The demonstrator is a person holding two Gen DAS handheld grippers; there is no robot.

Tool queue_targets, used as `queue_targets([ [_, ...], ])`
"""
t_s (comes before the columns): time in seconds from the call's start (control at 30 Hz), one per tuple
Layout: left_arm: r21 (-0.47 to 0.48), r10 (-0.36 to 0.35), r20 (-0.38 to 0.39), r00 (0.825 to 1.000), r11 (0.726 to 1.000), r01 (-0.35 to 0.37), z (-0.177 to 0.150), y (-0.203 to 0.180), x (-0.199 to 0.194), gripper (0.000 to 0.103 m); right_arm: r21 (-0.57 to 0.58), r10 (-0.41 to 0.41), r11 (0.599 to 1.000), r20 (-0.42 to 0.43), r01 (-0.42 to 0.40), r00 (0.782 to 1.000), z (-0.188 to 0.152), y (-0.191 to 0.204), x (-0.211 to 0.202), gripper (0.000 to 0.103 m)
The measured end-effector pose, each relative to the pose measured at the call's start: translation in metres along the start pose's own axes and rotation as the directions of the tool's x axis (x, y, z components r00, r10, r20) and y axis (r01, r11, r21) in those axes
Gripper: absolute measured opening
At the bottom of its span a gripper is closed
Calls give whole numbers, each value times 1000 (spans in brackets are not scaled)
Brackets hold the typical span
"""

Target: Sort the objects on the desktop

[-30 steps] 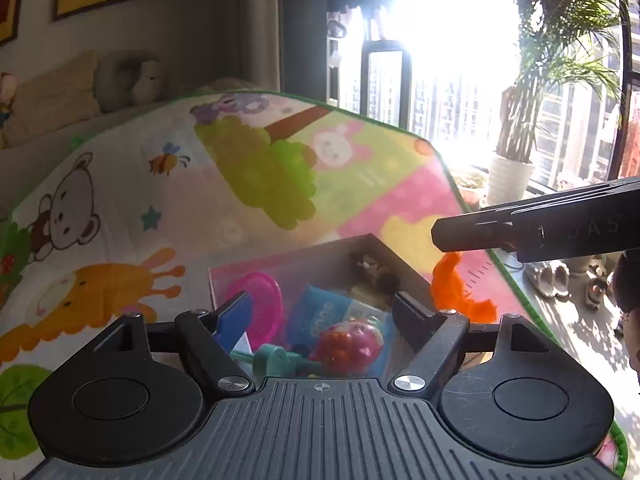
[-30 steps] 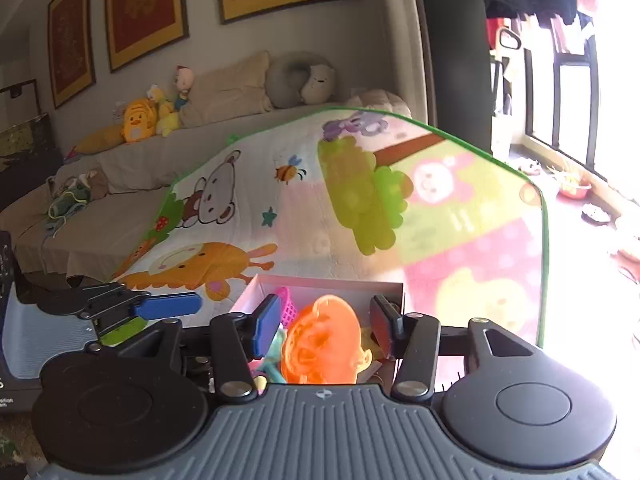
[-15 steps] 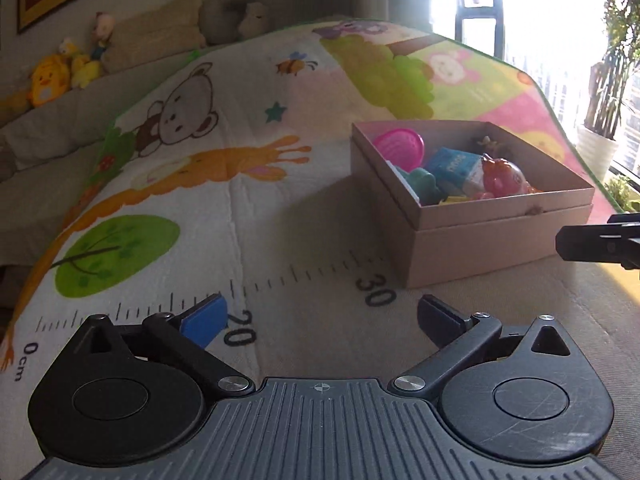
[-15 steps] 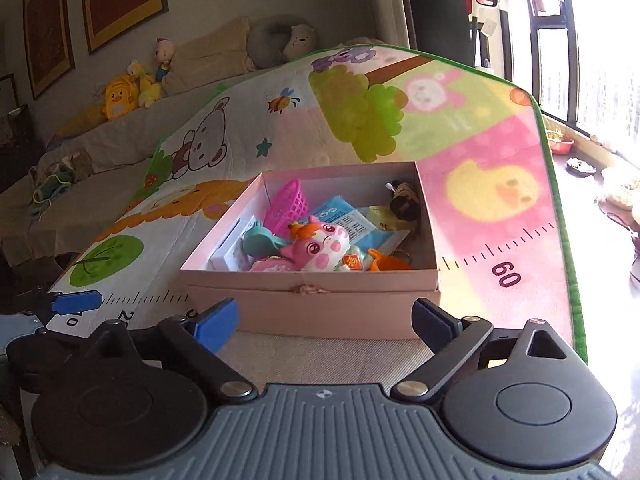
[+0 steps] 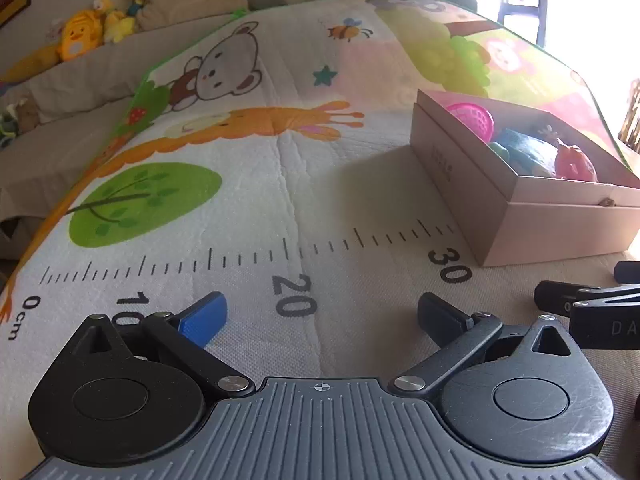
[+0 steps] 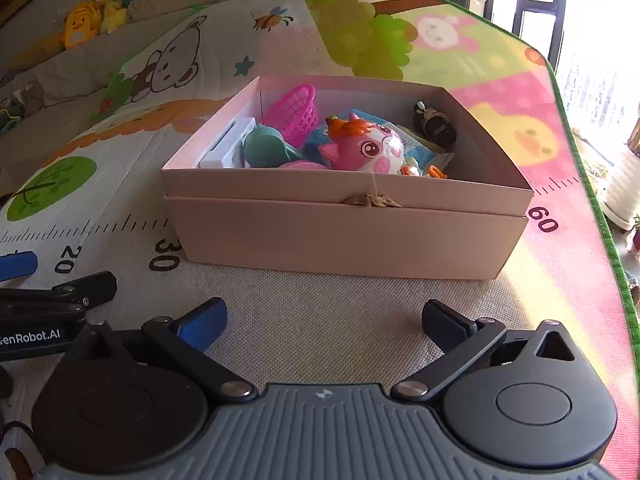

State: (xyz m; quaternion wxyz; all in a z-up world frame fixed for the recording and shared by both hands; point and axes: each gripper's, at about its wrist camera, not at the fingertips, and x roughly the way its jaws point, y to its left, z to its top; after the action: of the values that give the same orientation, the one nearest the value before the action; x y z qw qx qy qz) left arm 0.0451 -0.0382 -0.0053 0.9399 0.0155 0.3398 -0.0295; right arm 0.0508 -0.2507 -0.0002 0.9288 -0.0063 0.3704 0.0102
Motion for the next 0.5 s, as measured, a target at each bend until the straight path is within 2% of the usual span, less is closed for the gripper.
queue_targets([
  [0.2, -5, -1, -1, 1000, 1000, 1, 0, 0, 0, 103, 34, -9, 999, 48, 8, 999, 1, -1, 6, 103],
  [0.37, -5, -1, 0, 1000, 1000, 1, 0, 1, 1, 103, 38, -72, 997, 67, 70, 995, -3, 9, 4, 103],
  [0.5, -4, 0, 0, 1000, 1000, 0, 0, 1, 1, 103, 68, -46, 997, 66, 41, 997, -3, 2, 4, 103],
])
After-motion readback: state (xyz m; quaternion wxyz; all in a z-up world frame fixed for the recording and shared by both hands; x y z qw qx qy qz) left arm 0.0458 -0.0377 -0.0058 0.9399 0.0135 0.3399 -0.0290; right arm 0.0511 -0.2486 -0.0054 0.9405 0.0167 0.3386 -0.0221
